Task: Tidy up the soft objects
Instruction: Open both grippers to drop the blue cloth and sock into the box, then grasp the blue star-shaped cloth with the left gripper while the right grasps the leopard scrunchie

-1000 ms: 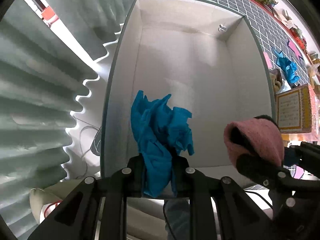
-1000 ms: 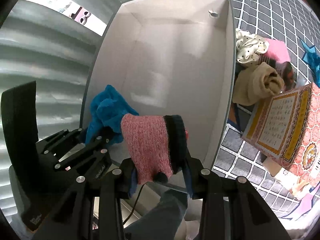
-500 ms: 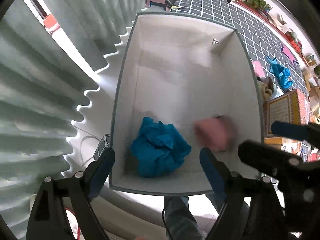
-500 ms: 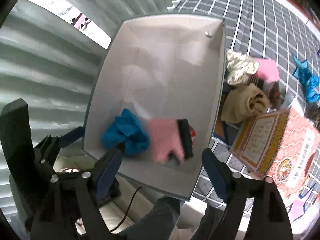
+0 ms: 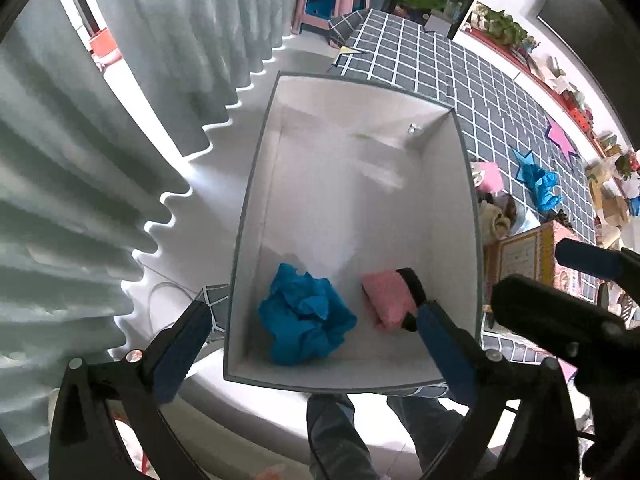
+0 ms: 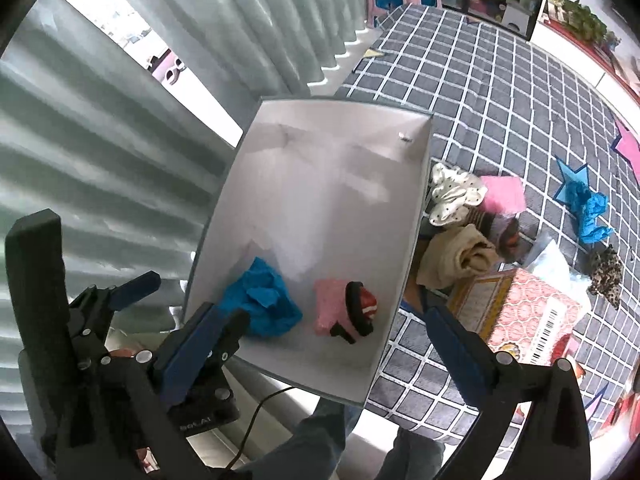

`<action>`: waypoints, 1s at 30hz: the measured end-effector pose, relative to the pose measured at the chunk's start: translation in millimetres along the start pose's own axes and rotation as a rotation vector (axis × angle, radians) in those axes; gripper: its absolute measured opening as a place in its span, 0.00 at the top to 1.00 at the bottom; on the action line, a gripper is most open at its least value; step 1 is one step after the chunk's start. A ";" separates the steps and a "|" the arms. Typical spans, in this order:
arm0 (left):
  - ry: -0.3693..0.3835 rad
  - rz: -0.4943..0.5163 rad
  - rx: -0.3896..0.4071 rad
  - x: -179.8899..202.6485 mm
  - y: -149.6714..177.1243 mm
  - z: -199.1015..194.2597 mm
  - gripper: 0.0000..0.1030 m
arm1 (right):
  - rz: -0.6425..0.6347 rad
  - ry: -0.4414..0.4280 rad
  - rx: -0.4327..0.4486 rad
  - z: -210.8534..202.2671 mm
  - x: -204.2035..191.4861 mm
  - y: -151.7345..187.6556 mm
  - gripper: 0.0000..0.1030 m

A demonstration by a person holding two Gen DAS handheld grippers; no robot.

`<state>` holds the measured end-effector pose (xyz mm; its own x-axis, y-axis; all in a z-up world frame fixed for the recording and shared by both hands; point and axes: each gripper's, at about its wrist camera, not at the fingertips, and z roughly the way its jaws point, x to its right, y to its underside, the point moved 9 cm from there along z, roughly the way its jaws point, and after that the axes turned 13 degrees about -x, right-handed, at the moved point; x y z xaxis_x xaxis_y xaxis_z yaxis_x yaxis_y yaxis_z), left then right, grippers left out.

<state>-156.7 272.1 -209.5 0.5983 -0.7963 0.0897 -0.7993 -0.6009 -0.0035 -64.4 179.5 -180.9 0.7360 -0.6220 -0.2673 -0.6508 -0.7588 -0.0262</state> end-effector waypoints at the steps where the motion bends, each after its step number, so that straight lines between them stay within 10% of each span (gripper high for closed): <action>1: 0.007 0.003 0.001 1.6 -0.9 -1.7 0.00 | 0.002 -0.001 0.007 -3.1 0.4 0.4 0.00; 12: 0.083 0.116 -0.025 49.7 -15.1 -15.1 0.00 | 0.170 -0.042 0.106 -54.0 49.8 14.5 0.00; 30: 0.029 0.358 -0.149 212.6 -80.5 6.5 0.00 | 0.763 -0.035 0.072 -51.2 294.6 136.4 0.00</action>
<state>35.2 150.8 -196.6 0.2797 -0.9502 0.1371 -0.9580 -0.2668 0.1053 73.2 -117.1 -214.0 0.0725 -0.9609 -0.2673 -0.9876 -0.1065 0.1151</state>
